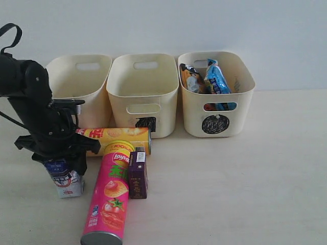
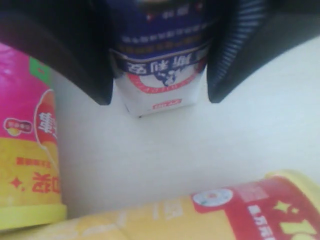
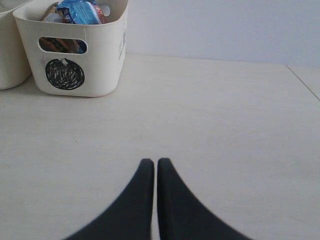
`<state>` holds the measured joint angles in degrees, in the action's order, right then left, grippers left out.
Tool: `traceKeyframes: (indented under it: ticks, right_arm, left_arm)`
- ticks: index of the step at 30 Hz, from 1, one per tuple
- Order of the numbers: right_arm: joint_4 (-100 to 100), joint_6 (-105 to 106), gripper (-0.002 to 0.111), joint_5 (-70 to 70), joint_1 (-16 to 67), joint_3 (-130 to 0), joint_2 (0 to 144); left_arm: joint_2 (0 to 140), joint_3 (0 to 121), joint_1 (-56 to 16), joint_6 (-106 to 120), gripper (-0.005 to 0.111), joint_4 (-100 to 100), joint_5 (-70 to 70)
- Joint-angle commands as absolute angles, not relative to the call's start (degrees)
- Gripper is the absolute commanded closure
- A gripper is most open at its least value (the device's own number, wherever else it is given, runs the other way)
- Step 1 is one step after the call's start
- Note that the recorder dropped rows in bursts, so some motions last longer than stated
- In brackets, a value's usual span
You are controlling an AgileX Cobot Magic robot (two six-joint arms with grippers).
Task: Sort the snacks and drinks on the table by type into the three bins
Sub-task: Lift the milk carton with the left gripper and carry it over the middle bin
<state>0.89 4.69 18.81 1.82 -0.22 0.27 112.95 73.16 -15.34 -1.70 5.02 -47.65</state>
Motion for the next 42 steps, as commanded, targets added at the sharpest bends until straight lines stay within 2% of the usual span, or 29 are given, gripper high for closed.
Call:
traceKeyframes:
  ticks: [1,11,21,34,42]
  right_arm:
    - [0.8,5.0,0.108,18.4,1.7,0.0,0.0]
    - [0.8,5.0,0.108,18.4,1.7,0.0,0.0]
    - [0.8,5.0,0.108,18.4,1.7,0.0,0.0]
    - [0.8,5.0,0.108,18.4,1.7,0.0,0.0]
    - [0.8,5.0,0.108,18.4,1.7,0.0,0.0]
  left_arm:
    - [108.8,73.4,-15.6,-0.6,0.102,4.9,-48.4]
    - [98.2,74.1,-15.6,7.6,0.102,5.1,-52.4]
    - [94.9,86.5,-15.6,14.6,0.102,7.8,-50.1]
    - [110.2,104.0,-15.6,34.2,0.102,30.8,-46.1]
    - [120.5,113.0,-15.6,38.3,0.102,33.2,-44.4]
